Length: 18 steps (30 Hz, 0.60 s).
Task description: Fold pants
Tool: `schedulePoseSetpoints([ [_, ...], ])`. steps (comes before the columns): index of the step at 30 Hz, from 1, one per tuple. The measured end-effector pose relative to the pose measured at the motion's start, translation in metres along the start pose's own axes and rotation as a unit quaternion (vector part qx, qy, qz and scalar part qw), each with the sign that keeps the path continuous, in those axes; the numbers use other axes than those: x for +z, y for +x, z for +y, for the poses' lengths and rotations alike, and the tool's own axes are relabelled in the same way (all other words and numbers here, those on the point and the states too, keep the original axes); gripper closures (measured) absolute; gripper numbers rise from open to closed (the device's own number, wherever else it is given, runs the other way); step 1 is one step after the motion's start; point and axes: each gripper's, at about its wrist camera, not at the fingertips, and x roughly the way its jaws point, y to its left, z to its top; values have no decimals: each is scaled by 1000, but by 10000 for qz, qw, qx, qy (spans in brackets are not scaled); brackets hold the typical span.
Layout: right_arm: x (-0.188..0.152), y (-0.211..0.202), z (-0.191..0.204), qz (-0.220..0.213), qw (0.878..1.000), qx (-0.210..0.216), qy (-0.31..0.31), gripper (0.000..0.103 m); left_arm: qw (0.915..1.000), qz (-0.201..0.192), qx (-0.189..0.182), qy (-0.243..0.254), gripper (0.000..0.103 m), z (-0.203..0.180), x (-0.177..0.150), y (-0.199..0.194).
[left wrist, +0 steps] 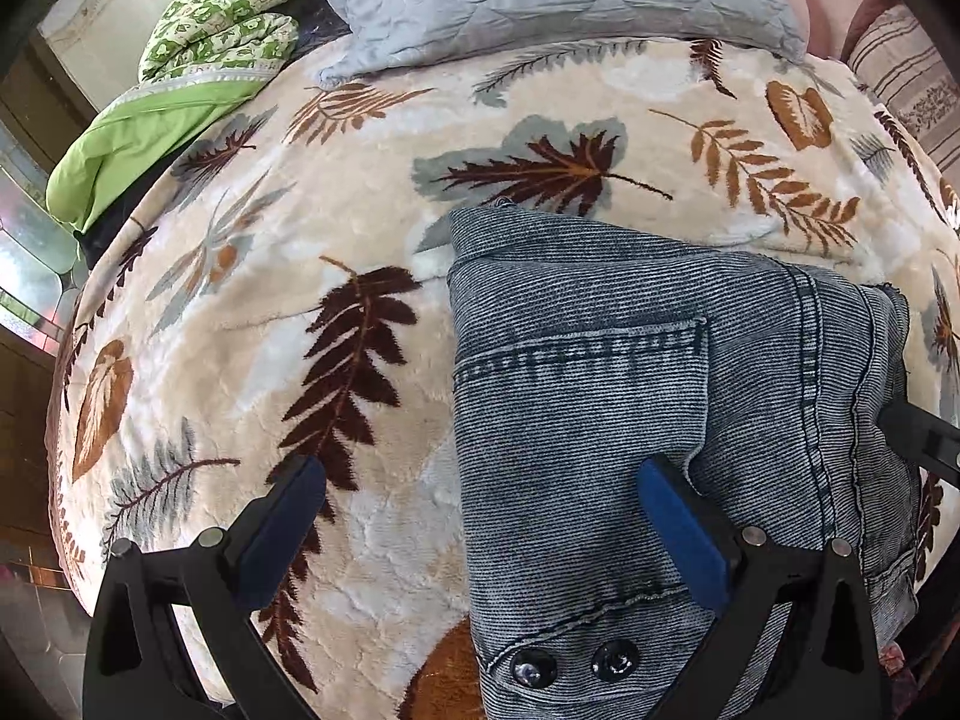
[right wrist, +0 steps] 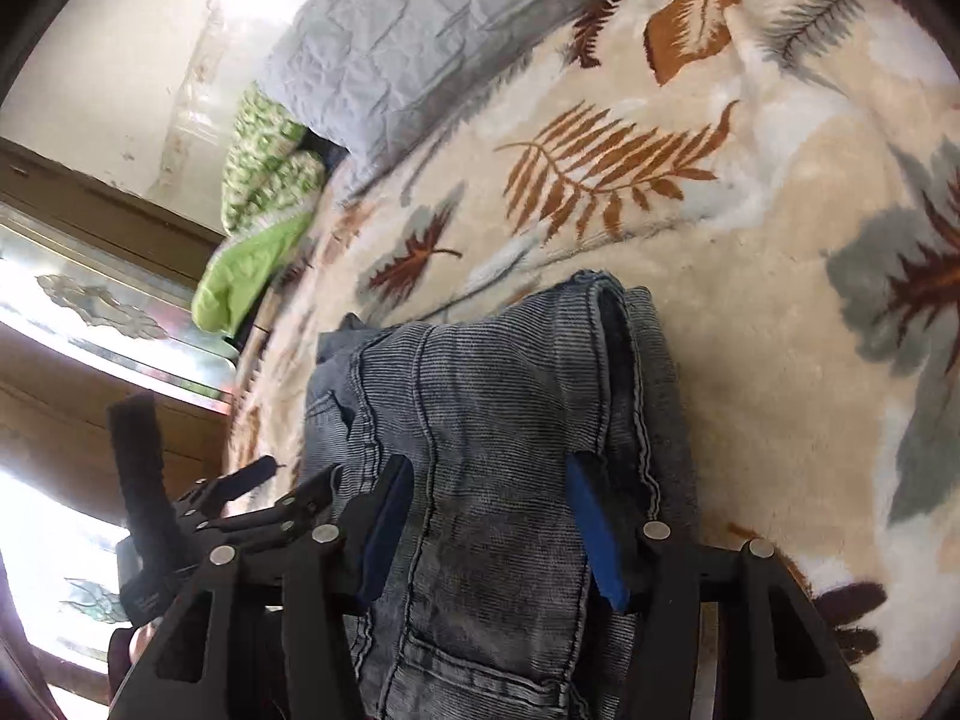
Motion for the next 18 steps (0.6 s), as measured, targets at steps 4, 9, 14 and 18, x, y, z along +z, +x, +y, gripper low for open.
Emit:
schedulePoseSetpoints([
  [4, -7, -8, -10, 45, 9995, 318, 27, 45, 9997, -40, 241, 0, 0, -6, -2, -6],
  [9, -19, -14, -26, 169, 9983, 553, -39, 45, 9984, -53, 561, 9, 0, -14, -2, -7],
  [14, -17, -14, -30, 252, 9970, 723, -69, 45, 9982, 54, 488, -331, 0, -9, -1, -5],
  [18, -15, -12, -26, 331, 9972, 638, -218, 45, 9980, 55, 457, -440, 0, -8, -1, -5],
])
